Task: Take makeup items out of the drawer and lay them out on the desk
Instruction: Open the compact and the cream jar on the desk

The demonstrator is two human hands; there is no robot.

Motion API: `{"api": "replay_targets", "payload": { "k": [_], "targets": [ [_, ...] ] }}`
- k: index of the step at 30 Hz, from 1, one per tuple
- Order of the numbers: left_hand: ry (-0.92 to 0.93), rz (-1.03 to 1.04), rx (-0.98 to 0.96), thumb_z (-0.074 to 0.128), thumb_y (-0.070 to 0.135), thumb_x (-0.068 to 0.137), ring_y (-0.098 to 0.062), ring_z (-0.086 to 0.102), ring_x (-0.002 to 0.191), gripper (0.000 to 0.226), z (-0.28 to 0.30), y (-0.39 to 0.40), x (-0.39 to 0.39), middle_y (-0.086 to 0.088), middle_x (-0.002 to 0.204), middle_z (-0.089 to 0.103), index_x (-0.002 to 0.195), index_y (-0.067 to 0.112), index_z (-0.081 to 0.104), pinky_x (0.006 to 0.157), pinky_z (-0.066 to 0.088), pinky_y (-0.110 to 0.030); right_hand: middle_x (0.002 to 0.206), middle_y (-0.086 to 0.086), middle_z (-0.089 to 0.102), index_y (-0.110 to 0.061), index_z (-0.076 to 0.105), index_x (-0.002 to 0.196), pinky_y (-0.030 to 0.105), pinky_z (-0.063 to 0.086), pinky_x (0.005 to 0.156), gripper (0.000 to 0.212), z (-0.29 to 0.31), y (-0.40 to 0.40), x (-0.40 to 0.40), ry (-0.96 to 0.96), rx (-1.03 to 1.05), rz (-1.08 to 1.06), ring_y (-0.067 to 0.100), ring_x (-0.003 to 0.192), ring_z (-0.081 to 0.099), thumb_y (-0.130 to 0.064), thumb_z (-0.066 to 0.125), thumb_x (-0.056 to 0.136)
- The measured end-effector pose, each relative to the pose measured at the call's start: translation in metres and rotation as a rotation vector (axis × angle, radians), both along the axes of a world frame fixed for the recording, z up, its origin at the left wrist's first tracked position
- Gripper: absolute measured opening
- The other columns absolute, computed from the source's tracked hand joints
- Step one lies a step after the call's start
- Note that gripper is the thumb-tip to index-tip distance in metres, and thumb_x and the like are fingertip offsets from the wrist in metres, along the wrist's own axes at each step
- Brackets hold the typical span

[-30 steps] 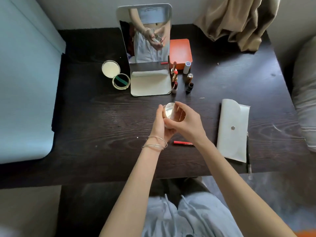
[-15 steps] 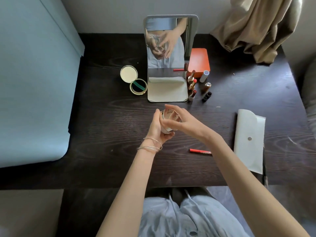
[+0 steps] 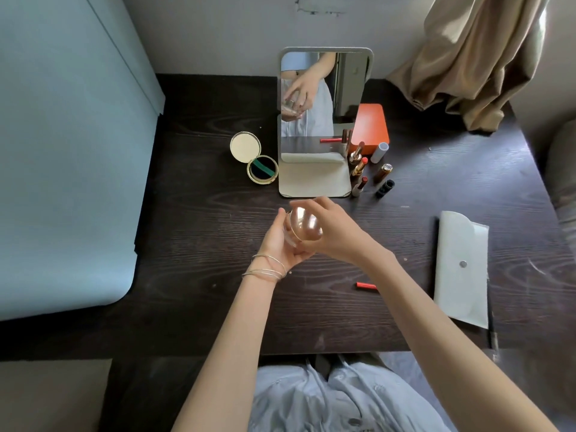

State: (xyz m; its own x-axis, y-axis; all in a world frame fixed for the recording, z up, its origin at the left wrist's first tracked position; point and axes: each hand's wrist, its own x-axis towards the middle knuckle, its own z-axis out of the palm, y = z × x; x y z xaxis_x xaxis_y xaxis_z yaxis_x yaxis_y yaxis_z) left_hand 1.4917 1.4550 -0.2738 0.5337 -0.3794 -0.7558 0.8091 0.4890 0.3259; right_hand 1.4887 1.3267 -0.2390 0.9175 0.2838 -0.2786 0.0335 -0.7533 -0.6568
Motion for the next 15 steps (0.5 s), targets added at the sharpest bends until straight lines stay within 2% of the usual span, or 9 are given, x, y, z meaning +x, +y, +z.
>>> {"api": "replay_targets", "payload": {
  "k": [2,4,7,9,11,13,15],
  "targets": [
    [0.001,0.009,-0.023,0.026,0.052,0.098,-0.022,0.059,0.103,0.046,-0.002,0.006,0.003,-0.007,0.108,0.063,0.107,0.021,0.058,0.09,0.046,-0.04,0.126,-0.002,0.044,-0.033,0.046,0.129,0.033,0.046,0.093,0.065,0.002,0.002,0.001,-0.034,0.042,0.055,0.02,0.112,0.044,-0.017,0.073,0.072],
    [-0.008,0.009,-0.073,0.026,0.051,0.098,-0.023,0.058,0.106,0.049,-0.001,0.013,0.006,-0.01,0.112,0.063,0.115,0.018,0.057,0.088,0.046,-0.039,0.125,-0.002,0.042,-0.027,0.049,0.123,0.032,0.049,0.088,0.062,0.004,0.006,0.005,-0.04,0.084,0.056,0.019,0.111,0.046,-0.006,0.071,0.069],
    [-0.034,-0.011,-0.147,0.035,0.051,0.096,-0.026,0.053,0.117,0.054,0.002,0.021,0.012,-0.012,0.123,0.057,0.131,0.014,0.051,0.091,0.046,-0.036,0.12,0.001,0.036,-0.022,0.044,0.115,0.022,0.053,0.081,0.058,0.003,0.01,0.009,-0.042,0.184,0.027,0.014,0.102,0.052,-0.004,0.074,0.068],
    [-0.061,0.002,-0.162,0.045,0.04,0.094,-0.026,0.056,0.111,0.047,0.002,0.025,0.016,-0.013,0.12,0.058,0.13,0.01,0.05,0.084,0.052,-0.035,0.117,0.003,0.035,-0.024,0.039,0.11,0.014,0.05,0.081,0.06,0.0,0.009,0.013,-0.018,0.271,-0.041,0.014,0.101,0.051,0.0,0.074,0.067],
    [-0.045,0.078,-0.165,0.054,0.023,0.091,-0.03,0.059,0.104,0.044,-0.001,0.03,0.021,-0.018,0.122,0.057,0.132,0.008,0.047,0.081,0.055,-0.039,0.116,0.005,0.037,-0.026,0.037,0.107,0.023,0.051,0.087,0.064,-0.002,0.006,0.018,0.048,0.405,-0.164,0.019,0.103,0.051,0.004,0.075,0.065],
    [-0.027,0.138,-0.121,0.055,0.009,0.089,-0.036,0.059,0.106,0.041,-0.006,0.036,0.026,-0.024,0.129,0.052,0.128,0.011,0.048,0.084,0.054,-0.046,0.118,0.006,0.037,-0.026,0.036,0.115,0.032,0.053,0.087,0.071,-0.004,0.004,0.024,0.13,0.523,-0.278,0.019,0.102,0.052,0.006,0.075,0.066],
    [-0.028,0.139,0.003,0.054,0.003,0.089,-0.038,0.056,0.112,0.033,-0.009,0.041,0.032,-0.022,0.128,0.052,0.119,0.016,0.052,0.083,0.054,-0.047,0.123,0.003,0.037,-0.027,0.033,0.131,0.027,0.048,0.092,0.08,-0.006,0.003,0.029,0.157,0.497,-0.312,0.013,0.108,0.048,0.002,0.075,0.068]
  ]
}}
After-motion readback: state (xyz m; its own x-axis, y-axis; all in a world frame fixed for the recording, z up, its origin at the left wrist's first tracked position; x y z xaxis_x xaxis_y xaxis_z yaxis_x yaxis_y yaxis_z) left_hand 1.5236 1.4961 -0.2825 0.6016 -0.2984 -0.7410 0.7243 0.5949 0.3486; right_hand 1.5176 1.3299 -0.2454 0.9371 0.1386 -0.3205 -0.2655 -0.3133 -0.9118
